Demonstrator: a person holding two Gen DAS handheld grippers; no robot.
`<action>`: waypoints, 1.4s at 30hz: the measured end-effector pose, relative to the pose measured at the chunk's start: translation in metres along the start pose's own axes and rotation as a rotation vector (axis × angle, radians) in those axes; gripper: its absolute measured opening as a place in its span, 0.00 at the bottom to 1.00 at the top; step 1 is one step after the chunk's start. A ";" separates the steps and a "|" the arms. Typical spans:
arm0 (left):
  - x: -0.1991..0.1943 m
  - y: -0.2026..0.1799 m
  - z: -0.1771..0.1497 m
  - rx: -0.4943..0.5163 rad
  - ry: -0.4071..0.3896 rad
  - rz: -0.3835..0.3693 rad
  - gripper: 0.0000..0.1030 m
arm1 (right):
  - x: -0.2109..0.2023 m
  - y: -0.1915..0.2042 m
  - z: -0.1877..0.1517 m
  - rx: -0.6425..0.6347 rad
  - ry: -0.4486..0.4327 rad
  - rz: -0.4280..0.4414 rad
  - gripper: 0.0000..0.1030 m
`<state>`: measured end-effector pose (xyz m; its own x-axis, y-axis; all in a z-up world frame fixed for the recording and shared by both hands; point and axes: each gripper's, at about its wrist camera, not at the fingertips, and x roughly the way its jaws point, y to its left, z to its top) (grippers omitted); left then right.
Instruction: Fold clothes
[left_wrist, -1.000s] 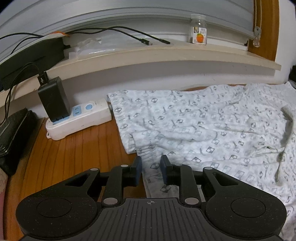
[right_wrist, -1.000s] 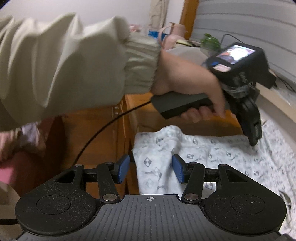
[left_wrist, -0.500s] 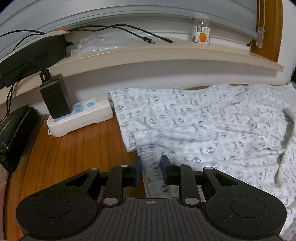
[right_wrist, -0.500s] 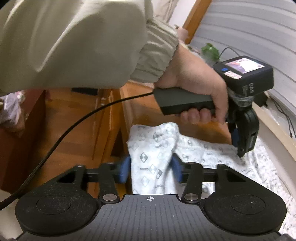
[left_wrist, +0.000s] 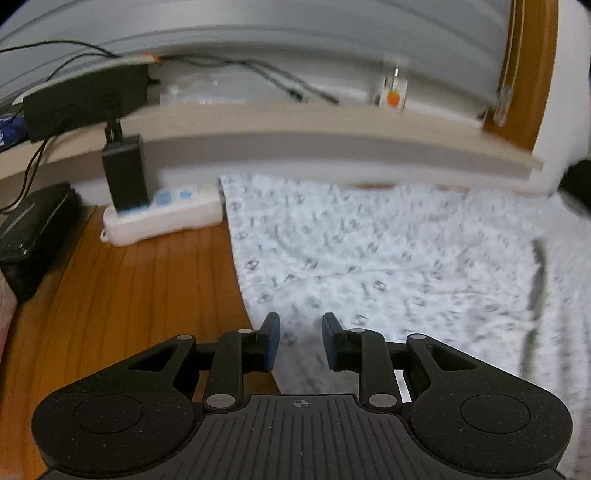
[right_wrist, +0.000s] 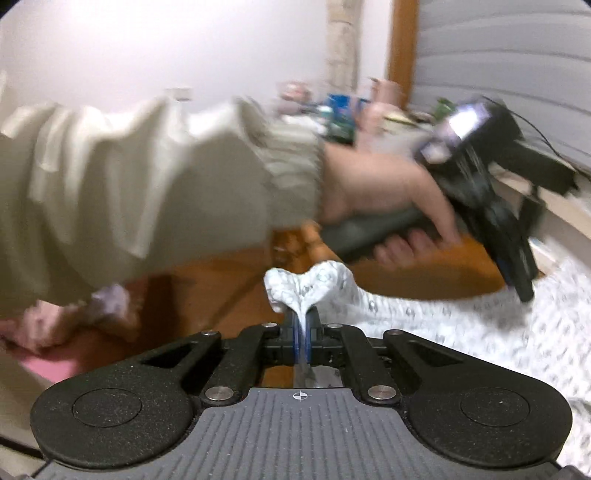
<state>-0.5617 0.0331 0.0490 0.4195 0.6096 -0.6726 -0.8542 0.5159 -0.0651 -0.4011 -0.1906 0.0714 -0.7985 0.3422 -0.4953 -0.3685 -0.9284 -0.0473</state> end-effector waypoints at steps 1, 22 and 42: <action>0.001 -0.001 -0.002 0.004 0.010 0.007 0.27 | -0.006 0.003 0.004 -0.003 -0.007 0.020 0.05; 0.000 0.009 -0.008 -0.035 0.007 0.062 0.29 | -0.064 -0.086 0.043 -0.085 -0.004 -0.232 0.05; -0.033 0.051 0.006 -0.231 -0.137 0.064 0.27 | 0.034 -0.249 0.082 -0.575 0.246 -0.539 0.04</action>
<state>-0.6172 0.0434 0.0725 0.3865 0.7202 -0.5761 -0.9211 0.3325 -0.2023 -0.3756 0.0641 0.1371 -0.4302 0.7822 -0.4507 -0.3167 -0.5983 -0.7360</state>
